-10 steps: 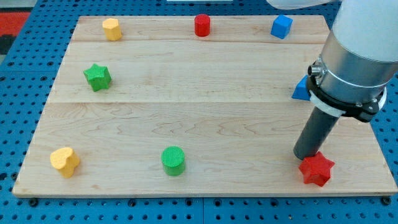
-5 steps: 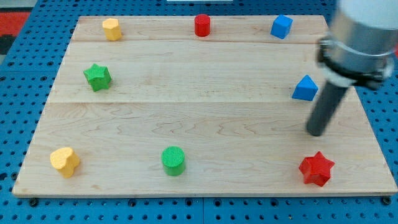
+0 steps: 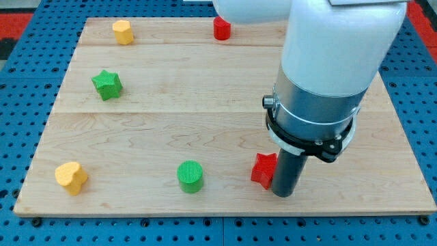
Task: Move red star and green circle closer to yellow heart
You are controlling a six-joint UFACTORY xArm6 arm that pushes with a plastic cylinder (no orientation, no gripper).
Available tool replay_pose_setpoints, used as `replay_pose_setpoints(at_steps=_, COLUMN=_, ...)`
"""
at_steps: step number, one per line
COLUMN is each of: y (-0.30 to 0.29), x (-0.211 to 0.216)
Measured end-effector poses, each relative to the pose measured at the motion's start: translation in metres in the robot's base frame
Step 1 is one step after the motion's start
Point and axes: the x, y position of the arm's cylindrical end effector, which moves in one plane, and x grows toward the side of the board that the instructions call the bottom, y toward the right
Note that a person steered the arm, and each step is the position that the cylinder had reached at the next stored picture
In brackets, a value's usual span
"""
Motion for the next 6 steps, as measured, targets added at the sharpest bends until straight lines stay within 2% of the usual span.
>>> replay_pose_setpoints(at_steps=4, y=0.019, x=-0.003)
replay_pose_setpoints(at_steps=6, y=0.032, x=-0.025)
